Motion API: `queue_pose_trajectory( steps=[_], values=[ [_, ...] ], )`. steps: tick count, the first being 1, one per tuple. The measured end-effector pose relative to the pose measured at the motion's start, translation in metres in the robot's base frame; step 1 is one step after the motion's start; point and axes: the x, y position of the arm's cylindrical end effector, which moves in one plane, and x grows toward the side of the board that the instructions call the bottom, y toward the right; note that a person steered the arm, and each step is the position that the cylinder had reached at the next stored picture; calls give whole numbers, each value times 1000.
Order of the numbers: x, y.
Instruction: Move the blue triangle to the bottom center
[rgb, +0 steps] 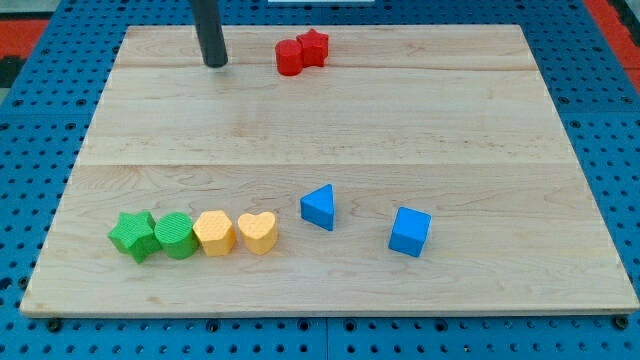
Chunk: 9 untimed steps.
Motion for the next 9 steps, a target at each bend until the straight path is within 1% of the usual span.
queue_pose_trajectory(
  steps=[1,2,3,4,5,6,7,8,9],
  values=[
    [72,48],
    [145,134],
    [186,203],
    [216,199],
    [186,184],
    [181,112],
    [195,92],
    [231,136],
    [226,170]
  ],
)
